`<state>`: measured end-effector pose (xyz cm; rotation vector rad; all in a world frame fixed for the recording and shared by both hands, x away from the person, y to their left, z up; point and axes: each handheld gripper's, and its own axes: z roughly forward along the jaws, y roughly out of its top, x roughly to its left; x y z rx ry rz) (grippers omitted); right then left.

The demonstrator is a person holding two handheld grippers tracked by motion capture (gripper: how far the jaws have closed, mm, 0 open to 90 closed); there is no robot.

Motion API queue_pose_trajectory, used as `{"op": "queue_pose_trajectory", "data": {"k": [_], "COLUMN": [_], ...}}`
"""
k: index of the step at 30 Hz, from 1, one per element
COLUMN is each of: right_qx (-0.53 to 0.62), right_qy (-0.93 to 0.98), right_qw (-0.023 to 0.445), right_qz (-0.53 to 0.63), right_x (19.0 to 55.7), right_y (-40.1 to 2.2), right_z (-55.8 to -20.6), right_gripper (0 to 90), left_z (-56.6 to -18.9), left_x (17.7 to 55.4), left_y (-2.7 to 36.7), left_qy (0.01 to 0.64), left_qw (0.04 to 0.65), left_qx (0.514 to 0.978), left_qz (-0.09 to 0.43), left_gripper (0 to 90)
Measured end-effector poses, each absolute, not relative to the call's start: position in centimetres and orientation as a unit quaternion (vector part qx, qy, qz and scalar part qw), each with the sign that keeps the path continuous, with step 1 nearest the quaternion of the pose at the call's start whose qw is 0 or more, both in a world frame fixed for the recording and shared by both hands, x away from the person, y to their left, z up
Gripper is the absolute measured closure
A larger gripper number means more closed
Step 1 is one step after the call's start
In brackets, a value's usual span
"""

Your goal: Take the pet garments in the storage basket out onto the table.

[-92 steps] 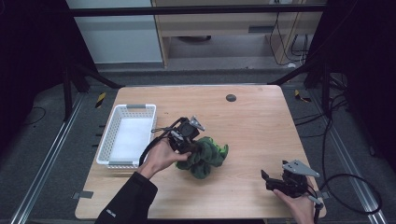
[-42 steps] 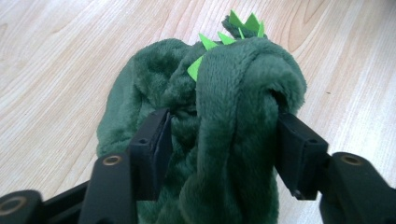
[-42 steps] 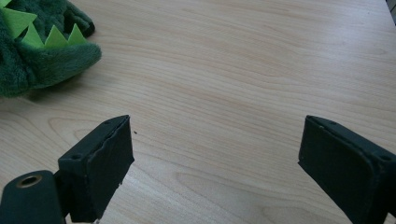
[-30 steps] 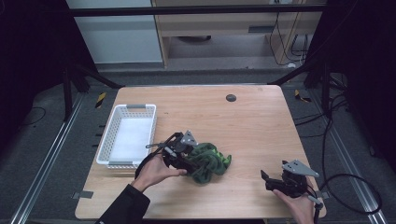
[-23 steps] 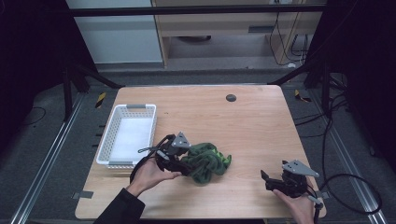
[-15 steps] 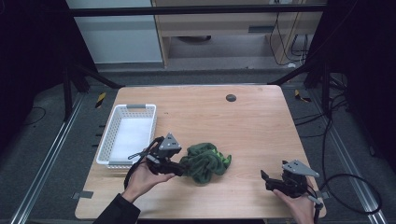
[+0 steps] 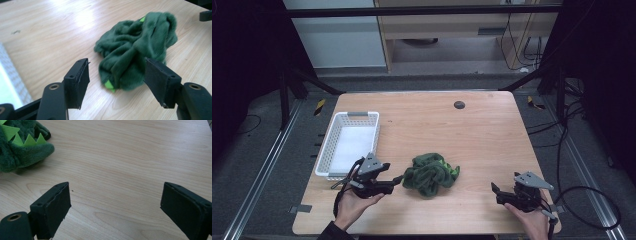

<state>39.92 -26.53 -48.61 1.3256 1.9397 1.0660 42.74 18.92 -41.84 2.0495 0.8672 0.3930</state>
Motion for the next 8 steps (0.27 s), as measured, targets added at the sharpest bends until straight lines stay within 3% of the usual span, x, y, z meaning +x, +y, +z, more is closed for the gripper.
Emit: {"op": "queue_pose_trajectory", "data": {"k": [8], "right_qx": [0.495], "right_qy": [0.722], "right_qw": [0.276], "right_qz": [0.397], "right_x": [39.8], "right_y": [-26.5], "right_z": [-48.6], "right_gripper": [9.3], "left_z": [-43.1], "left_x": [41.7], "left_y": [20.5], "left_qy": [0.364], "left_qw": [0.433], "left_qx": [0.808], "left_qz": [0.163], "left_gripper": [36.6]}}
